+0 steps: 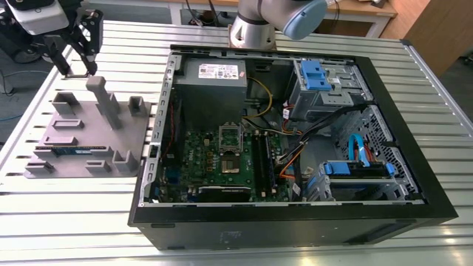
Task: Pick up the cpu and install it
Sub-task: 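Pick up the cpu and move it towards the insertion slot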
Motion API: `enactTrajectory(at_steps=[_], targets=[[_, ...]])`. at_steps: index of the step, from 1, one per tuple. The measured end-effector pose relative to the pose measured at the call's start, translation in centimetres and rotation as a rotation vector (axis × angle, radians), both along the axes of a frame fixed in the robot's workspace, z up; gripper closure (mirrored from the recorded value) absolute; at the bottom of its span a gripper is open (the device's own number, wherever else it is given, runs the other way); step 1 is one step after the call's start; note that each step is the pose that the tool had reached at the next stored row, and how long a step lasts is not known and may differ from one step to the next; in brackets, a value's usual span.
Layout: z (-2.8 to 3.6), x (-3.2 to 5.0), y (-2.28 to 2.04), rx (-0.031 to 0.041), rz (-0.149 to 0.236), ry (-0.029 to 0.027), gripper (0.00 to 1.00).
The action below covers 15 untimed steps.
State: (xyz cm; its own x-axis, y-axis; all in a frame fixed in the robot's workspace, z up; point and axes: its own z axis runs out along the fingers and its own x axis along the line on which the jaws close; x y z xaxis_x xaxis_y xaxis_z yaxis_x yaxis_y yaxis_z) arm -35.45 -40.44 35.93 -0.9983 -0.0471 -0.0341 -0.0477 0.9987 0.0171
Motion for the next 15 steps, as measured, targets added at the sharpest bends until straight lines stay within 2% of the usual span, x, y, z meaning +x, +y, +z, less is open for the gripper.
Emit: enactTrajectory(at_steps=[8, 15], targets=[[0.12, 0.21, 0.0, 0.0001, 0.0, 0.0, 0.53], [0.1, 1.43, 0.0, 0.0001, 0.0, 0.0, 0.53]])
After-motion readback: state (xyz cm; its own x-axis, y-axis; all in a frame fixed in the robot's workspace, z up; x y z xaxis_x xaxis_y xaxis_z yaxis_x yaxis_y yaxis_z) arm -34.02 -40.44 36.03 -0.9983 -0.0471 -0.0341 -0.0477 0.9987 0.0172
